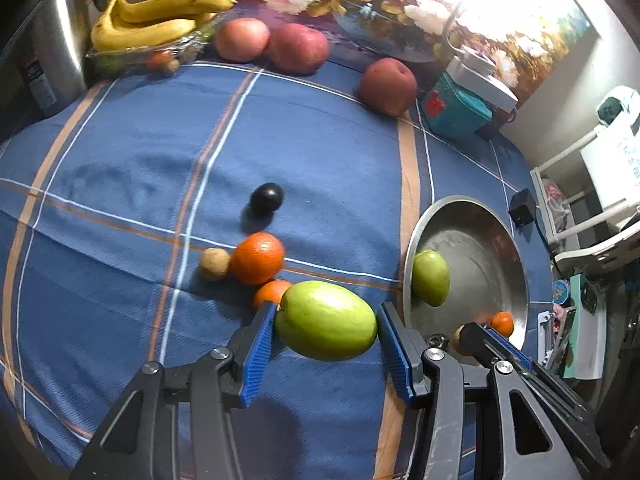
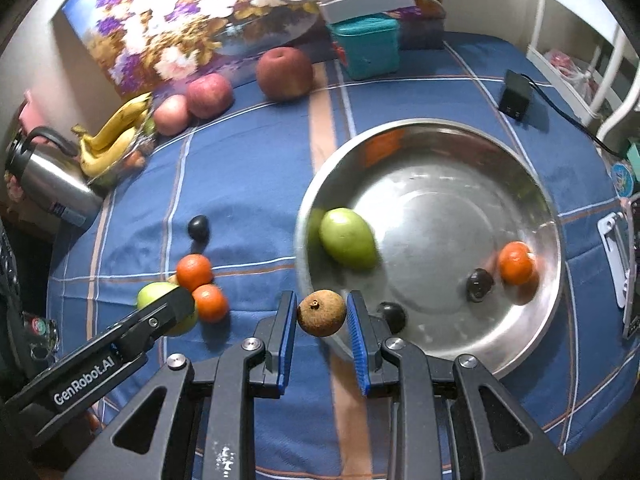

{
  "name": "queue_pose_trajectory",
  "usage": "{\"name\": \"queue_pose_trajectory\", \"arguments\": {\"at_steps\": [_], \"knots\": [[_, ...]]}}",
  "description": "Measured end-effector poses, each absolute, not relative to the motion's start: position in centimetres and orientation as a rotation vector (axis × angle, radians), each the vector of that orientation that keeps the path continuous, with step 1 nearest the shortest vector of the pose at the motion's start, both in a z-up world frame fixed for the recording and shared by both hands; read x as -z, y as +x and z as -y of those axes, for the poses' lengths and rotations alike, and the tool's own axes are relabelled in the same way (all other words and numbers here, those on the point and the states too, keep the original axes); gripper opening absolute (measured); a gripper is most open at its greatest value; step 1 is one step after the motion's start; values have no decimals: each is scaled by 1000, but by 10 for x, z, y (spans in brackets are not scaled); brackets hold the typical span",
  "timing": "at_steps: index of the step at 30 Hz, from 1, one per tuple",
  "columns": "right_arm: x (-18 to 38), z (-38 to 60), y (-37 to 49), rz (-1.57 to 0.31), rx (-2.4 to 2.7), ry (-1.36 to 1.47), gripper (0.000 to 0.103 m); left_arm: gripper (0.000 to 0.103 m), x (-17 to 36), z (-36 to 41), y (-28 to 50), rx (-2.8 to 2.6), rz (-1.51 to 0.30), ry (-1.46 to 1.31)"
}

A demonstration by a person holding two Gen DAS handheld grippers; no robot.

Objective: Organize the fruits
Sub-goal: 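Carry the green pear and brown kiwi over the steel plate with both tools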

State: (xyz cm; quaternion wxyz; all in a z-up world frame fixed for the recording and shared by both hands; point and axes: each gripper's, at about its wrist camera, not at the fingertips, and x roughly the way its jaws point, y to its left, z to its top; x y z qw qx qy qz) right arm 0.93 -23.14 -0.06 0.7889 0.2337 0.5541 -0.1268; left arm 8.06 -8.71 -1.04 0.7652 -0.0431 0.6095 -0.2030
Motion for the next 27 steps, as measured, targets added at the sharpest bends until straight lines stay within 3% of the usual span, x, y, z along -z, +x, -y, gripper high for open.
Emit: {"name": "queue_pose_trajectory", "arguments": {"at_steps": [27], "knots": [[8, 313, -22, -1112, 483, 598, 27, 54, 17, 187, 54, 640, -1206, 86]]}}
